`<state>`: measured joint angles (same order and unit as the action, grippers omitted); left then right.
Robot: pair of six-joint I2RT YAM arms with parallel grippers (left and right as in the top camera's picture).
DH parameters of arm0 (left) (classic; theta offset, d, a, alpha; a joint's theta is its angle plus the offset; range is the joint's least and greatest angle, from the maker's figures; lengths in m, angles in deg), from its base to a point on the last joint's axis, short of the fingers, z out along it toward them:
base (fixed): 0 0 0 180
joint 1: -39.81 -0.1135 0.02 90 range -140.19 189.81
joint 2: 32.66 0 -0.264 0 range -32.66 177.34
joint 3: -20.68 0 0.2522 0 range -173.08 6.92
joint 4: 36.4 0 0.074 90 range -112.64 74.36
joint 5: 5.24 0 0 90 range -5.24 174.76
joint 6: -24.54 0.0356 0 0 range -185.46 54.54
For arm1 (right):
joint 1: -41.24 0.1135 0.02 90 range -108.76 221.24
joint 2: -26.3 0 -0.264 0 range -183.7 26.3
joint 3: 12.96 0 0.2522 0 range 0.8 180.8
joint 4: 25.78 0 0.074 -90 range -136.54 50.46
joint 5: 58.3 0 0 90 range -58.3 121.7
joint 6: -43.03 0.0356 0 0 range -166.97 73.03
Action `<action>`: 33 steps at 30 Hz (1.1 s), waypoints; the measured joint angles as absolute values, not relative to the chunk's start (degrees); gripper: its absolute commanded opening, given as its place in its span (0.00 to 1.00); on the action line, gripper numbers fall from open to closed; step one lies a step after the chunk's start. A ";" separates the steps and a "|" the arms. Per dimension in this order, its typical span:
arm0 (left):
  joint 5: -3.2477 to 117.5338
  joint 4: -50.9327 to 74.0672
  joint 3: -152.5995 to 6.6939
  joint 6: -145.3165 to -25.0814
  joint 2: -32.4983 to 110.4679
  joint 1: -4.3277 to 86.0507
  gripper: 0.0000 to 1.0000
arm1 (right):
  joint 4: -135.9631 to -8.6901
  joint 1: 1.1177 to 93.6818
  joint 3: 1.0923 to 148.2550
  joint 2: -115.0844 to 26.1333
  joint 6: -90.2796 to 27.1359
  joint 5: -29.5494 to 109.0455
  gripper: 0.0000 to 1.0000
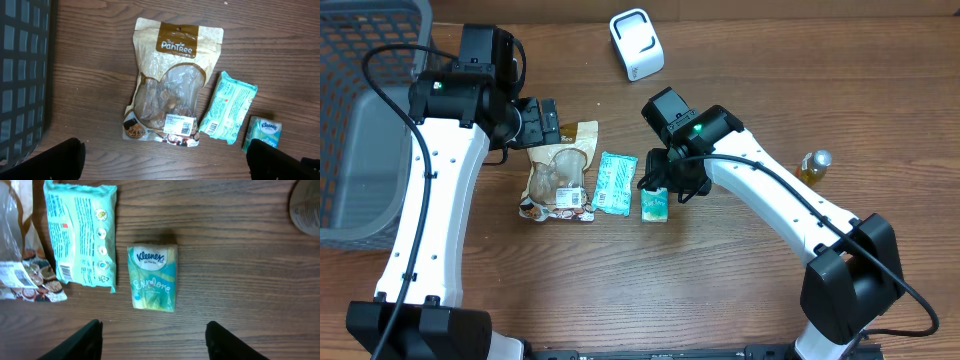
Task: Scan the item barcode
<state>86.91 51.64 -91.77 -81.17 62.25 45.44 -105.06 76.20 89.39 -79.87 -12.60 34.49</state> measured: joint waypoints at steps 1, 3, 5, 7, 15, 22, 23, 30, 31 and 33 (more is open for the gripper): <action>86.91 51.66 -91.77 -81.17 62.25 45.44 0.99 | -105.08 76.20 89.39 -79.87 -12.56 34.49 0.52; 86.91 51.64 -91.77 -81.17 62.25 45.44 1.00 | -105.04 76.20 89.39 -79.87 -12.58 34.49 0.45; 86.91 51.66 -91.77 -81.17 62.25 45.44 0.99 | -105.01 76.20 89.39 -79.87 -12.67 34.51 0.41; 86.91 51.66 -91.77 -81.17 62.25 45.44 1.00 | -104.97 76.20 89.39 -79.87 -12.49 34.51 0.40; 86.91 51.66 -91.77 -81.17 62.25 45.44 0.99 | -104.29 76.20 88.87 -79.87 -12.47 34.51 0.40; 86.91 51.66 -91.77 -81.17 62.25 45.44 0.99 | -97.76 76.20 81.33 -79.92 -12.51 36.28 0.38; 86.91 51.66 -91.77 -81.17 62.25 45.44 1.00 | -96.71 76.20 80.41 -79.96 -12.49 36.83 0.37; 86.91 51.66 -91.77 -81.17 62.25 45.44 0.99 | -91.03 76.20 76.76 -80.05 -12.45 38.56 0.36; 86.91 51.64 -91.77 -81.19 62.25 45.44 1.00 | -90.13 76.20 76.28 -80.05 -12.47 38.54 0.36; 86.91 51.66 -91.77 -81.17 62.25 45.44 1.00 | -88.69 76.15 75.58 -80.05 -12.45 38.47 0.36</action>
